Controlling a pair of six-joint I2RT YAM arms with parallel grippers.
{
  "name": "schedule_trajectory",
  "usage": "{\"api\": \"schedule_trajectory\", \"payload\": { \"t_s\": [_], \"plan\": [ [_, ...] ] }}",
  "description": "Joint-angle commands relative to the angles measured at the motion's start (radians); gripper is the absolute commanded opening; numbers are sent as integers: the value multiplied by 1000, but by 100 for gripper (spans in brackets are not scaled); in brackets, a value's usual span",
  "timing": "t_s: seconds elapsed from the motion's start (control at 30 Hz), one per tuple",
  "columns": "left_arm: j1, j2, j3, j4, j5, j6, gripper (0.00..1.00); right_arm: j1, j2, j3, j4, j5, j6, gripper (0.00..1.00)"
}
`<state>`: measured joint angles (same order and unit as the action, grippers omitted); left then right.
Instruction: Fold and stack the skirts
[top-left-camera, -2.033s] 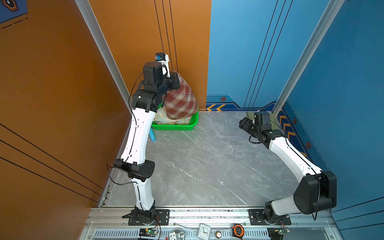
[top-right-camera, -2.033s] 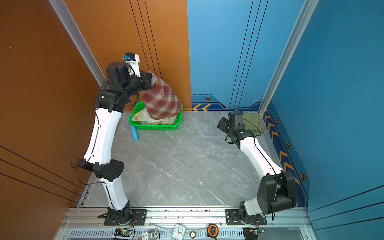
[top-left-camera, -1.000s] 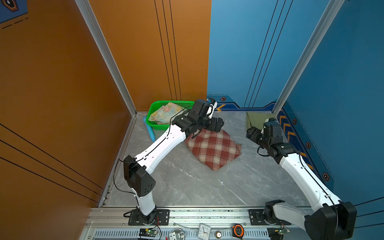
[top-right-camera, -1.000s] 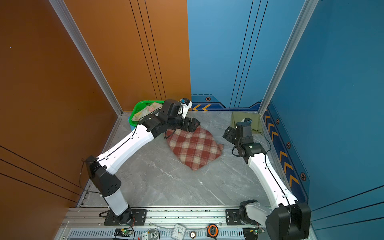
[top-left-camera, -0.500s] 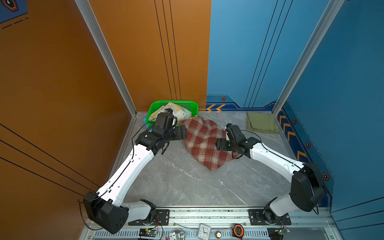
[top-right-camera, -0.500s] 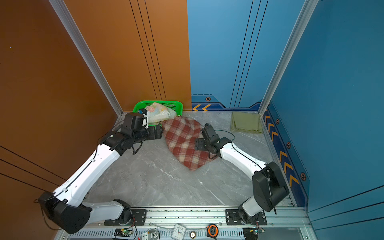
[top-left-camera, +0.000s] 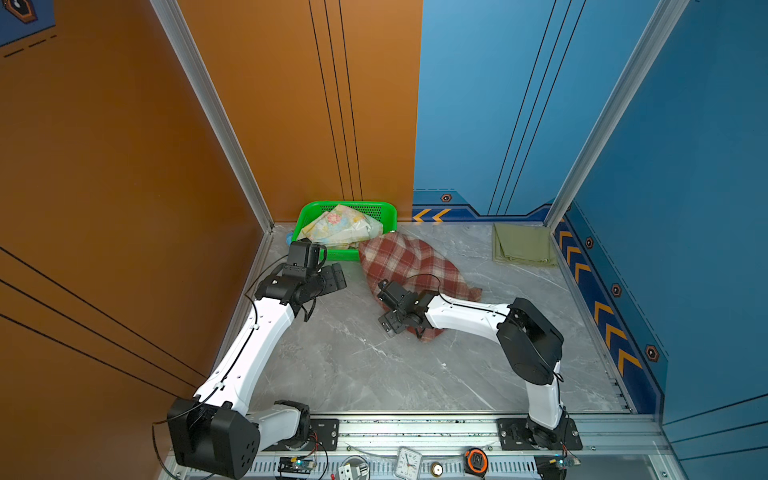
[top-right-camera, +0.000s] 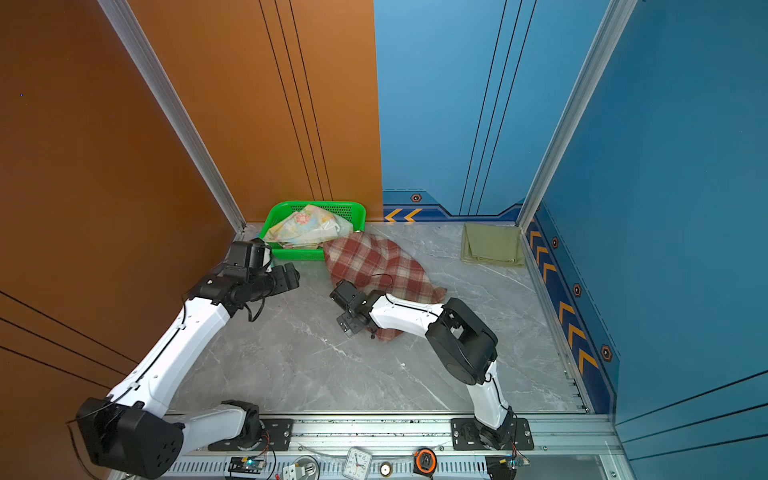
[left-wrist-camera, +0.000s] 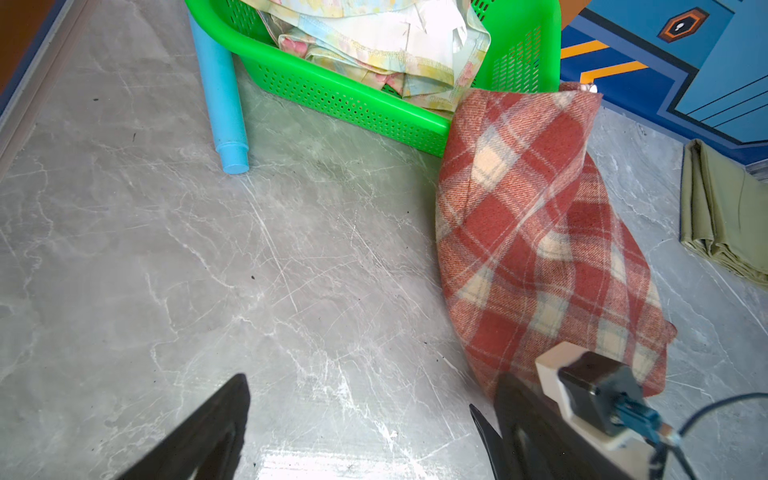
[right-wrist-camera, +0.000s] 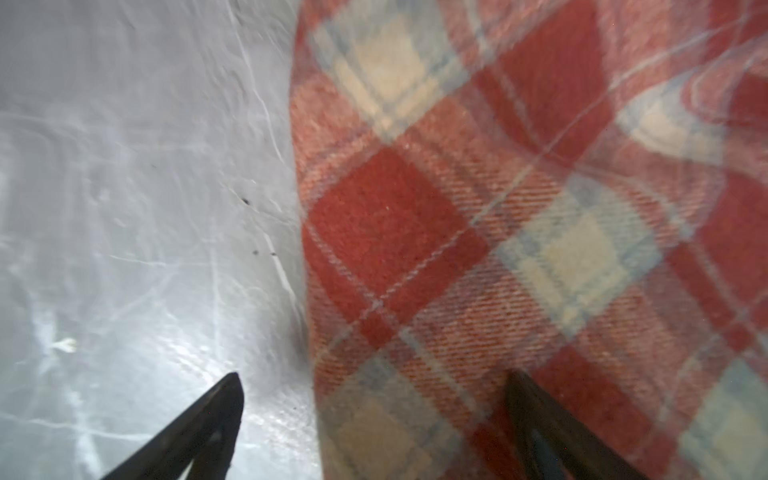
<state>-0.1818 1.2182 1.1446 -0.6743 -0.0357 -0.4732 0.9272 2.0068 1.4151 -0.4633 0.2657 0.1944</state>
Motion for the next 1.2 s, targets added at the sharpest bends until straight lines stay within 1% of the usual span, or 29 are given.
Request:
{"api": "schedule_trajectory", "payload": {
  "t_s": [0.0,0.13,0.17,0.2,0.23,0.37,0.47,0.53,0.6,0.7,0.77,0.87,0.9,0.93,0.97,1.0,1.03,1.07,1.1,1.17],
  "plan": [
    [9,-22,-12,12,26,-11,93,-27,18,36,-66,91,-43,86],
    [10,-24,-5,13,29,-10,93,-37,32,70,-85,114,-69,35],
    [11,-25,-2,14,29,-7,93,-39,31,83,-91,107,-72,24],
    [10,-26,0,15,30,-4,93,-46,23,97,-106,87,-71,9],
    [7,-26,3,15,25,1,93,-52,2,109,-119,73,-59,0],
    [13,-28,18,12,13,16,93,-79,-164,126,-127,-17,-45,0],
    [24,-26,25,14,9,15,92,-102,-316,158,-134,-135,-24,0],
    [30,-21,34,15,3,23,92,-148,-410,187,-134,-257,29,0],
    [34,-16,46,14,-9,31,92,-237,-477,209,-124,-406,113,0],
    [41,-9,59,15,-14,31,92,-408,-537,209,-124,-539,224,0],
    [41,-3,67,17,-10,32,92,-510,-569,146,-127,-542,251,0],
    [35,4,73,16,-7,34,92,-650,-609,-4,-144,-488,258,0],
    [33,7,73,16,-7,35,92,-688,-620,-59,-150,-461,260,9],
    [31,9,70,16,-8,38,91,-714,-629,-103,-172,-401,258,43],
    [30,11,68,16,-8,39,91,-727,-633,-129,-188,-368,256,66],
    [26,15,65,16,-9,40,91,-729,-642,-152,-196,-339,247,80],
    [22,19,62,16,-8,40,91,-723,-651,-163,-202,-308,234,88],
    [17,23,60,17,-9,39,91,-711,-657,-165,-207,-280,221,94],
    [10,28,57,16,-12,40,91,-693,-664,-161,-210,-258,205,96],
    [-8,38,53,16,-23,39,91,-651,-665,-140,-210,-228,166,97]
  ]
}}
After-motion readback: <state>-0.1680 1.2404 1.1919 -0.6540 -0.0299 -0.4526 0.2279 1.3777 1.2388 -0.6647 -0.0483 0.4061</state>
